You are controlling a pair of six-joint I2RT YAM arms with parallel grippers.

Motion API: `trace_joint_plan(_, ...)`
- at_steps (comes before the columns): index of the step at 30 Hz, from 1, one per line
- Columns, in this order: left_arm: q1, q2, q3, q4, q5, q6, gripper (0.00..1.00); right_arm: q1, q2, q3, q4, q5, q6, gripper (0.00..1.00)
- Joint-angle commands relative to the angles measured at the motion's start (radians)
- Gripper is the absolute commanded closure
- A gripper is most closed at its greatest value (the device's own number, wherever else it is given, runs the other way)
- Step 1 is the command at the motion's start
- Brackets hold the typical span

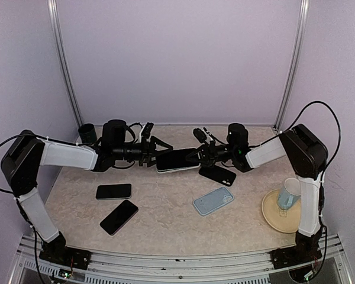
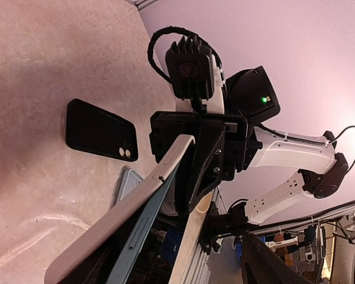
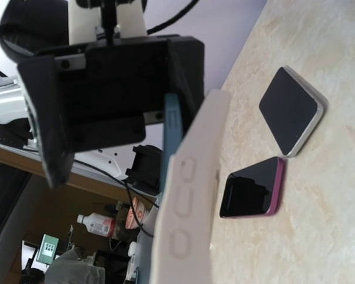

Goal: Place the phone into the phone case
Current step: Press the phone with the phone case.

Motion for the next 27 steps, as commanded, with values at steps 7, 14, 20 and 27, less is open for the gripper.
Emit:
trace_joint_plan(7,0.038,-0.087,-0.009,-0.175,-0.106,0.089,0.31,-0.011,-0.015,-0.003,0.078,-0.054,0.001,0.94)
trace_joint_plan(14,0.064,-0.142,-0.045,-0.195,-0.12,0.118,0.27,-0.012,-0.035,0.006,-0.027,-0.048,-0.083,0.94)
trace_joint_plan(20,0.069,-0.179,-0.065,-0.191,-0.13,0.133,0.23,-0.012,-0.052,0.014,-0.09,-0.041,-0.138,0.94)
trace_joint_plan(27,0.07,-0.155,-0.098,-0.142,-0.112,0.131,0.21,-0.011,-0.079,0.006,-0.068,-0.06,-0.151,0.94)
